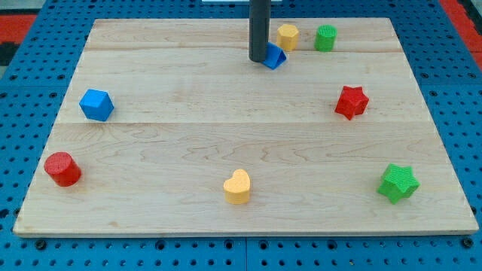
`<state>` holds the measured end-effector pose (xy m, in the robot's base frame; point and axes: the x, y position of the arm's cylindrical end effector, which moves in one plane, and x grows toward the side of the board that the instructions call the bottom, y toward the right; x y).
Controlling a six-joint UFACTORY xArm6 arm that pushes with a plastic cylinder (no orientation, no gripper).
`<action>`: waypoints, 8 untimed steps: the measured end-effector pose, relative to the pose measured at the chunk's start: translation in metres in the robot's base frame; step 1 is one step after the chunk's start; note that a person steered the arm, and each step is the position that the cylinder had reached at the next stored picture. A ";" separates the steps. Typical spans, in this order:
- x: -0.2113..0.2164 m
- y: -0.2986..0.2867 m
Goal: Place the red star left to the blue triangle
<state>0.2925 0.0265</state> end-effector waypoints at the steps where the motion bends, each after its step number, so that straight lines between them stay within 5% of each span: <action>1: -0.009 0.028; 3: 0.017 0.108; 4: 0.026 0.194; 5: 0.093 0.198; 7: 0.123 0.100; 8: 0.178 0.098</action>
<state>0.4707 0.1246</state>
